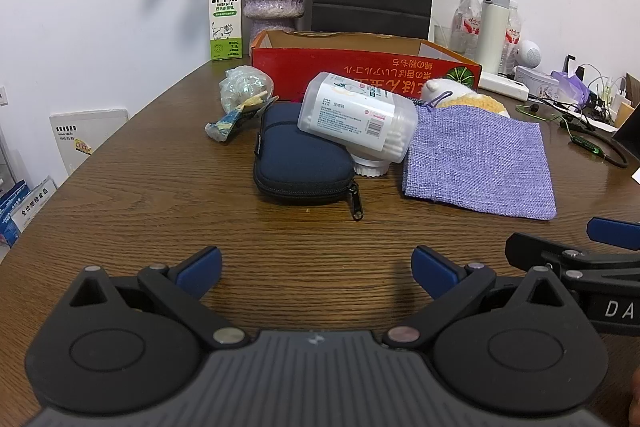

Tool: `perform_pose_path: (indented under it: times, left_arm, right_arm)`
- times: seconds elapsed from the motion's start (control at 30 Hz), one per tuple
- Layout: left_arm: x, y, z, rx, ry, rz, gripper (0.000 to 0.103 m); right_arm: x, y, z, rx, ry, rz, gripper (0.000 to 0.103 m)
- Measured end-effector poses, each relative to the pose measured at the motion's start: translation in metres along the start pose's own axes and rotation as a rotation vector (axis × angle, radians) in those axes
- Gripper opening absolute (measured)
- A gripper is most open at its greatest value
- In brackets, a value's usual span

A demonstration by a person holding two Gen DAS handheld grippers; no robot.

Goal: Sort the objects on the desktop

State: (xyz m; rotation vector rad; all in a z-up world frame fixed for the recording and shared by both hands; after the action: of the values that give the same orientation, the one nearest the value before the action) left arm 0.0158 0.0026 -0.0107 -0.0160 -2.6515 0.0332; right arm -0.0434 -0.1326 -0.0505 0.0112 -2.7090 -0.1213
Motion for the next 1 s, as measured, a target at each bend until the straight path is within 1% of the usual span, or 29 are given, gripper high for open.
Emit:
perform_pose_path:
  times: [0.37,0.47,0.6,0.77,0.83,1.0]
  left_arm:
    - [0.001,0.0,0.0,0.008,-0.002,-0.005,0.103]
    - [0.001,0.001,-0.001,0.008,-0.011,0.005,0.103]
    - [-0.002,0.003,-0.006,-0.016,0.01,0.028,0.103]
    - [-0.002,-0.001,-0.022,-0.065,-0.031,0.049,0.103]
    - [-0.004,-0.005,-0.028,-0.09,-0.047,0.036,0.103]
    - [-0.017,-0.019,-0.04,-0.135,-0.055,0.046,0.103]
  right_arm:
    - [-0.001,0.0,0.0,0.001,0.004,0.001,0.103]
    - [-0.002,0.001,0.0,0.005,0.011,-0.002,0.103]
    - [-0.006,0.0,-0.003,0.037,0.033,0.013,0.103]
    - [-0.009,-0.013,-0.017,0.018,0.021,0.017,0.103]
    - [-0.013,-0.018,-0.022,0.026,0.022,0.022,0.103]
    - [-0.026,-0.03,-0.033,0.04,0.036,0.036,0.103]
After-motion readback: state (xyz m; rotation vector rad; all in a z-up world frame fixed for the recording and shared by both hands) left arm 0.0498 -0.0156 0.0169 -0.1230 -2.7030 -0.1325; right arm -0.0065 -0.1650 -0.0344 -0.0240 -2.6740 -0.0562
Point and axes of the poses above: each gripper's, at about its wrist camera, not at the fingertips, and x roughly against the way its jaws point, y to its left, z to its underside, the point moved 2 cm from there along -x, roughly the way its jaws point, and after that the axes turned 7 degrees about -y, right-handed, at the moved point
